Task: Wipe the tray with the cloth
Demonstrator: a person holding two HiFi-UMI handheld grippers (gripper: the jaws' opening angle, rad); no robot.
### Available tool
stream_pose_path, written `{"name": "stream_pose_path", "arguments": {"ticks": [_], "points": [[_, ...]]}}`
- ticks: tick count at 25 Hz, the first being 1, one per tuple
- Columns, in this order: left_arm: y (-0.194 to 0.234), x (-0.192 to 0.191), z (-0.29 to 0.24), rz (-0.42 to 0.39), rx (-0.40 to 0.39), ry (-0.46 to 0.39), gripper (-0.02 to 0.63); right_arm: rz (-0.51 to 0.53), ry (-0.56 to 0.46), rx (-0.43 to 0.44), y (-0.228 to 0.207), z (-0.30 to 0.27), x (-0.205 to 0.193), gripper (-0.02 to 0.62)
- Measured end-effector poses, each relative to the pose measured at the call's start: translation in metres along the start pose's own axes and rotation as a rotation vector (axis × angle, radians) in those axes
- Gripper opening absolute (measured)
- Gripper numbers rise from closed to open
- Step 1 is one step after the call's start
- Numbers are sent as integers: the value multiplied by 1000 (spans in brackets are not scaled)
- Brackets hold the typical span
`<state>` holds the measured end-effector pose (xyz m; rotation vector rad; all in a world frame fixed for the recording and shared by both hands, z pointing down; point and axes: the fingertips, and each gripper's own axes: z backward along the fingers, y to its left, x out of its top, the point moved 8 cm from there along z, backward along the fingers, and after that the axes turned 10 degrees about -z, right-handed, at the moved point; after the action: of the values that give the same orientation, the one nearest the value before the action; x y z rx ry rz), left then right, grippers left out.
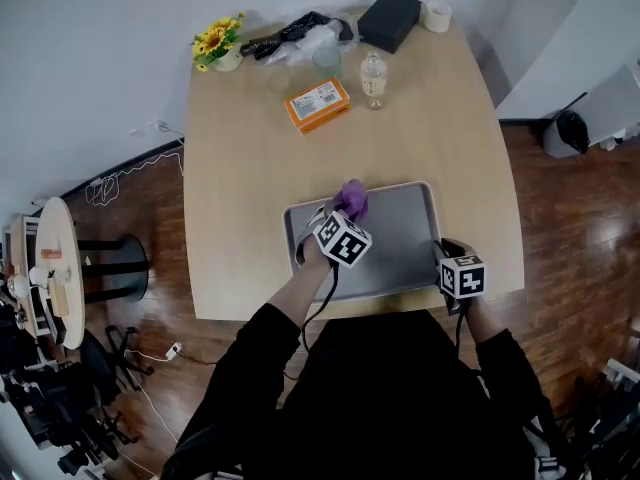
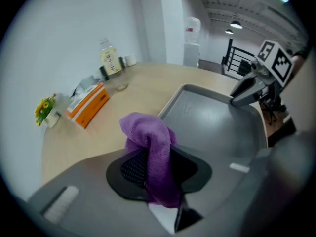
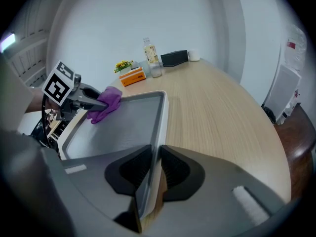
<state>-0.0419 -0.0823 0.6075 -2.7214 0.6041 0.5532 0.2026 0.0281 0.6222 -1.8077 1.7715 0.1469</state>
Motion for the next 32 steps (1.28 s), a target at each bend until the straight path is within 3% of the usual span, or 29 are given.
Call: {"name": "stream_pose_path", "arguments": {"ticks": [3,7,11,15,18,23,27,32], "points": [[-29,63,-19,-125,-57,-38,86,8,-2,6,0,-1,-1,67],[-57,118,-40,-220,-91,-49,86,11,-2,22,1,-1,0,69],[-71,144,-51,-253,-104,-38,87,23,-5,34,-1,-1,0,71],[-76,144,-47,-272,-107,-35,89,30,-2,41,-4,0,0,72],[-74,112,-35,-254,-92,-31,89,35,-2,49,-7,0,0,74],[-57,11,7,-178,-34,-1,89,38,-2,49,-10,1,0,75],[-24,-75,36,-37,52,83,89,36,1,39,-8,0,0,75],[-2,-117,52,57,91,99,89,25,1,31,-6,0,0,74]]}}
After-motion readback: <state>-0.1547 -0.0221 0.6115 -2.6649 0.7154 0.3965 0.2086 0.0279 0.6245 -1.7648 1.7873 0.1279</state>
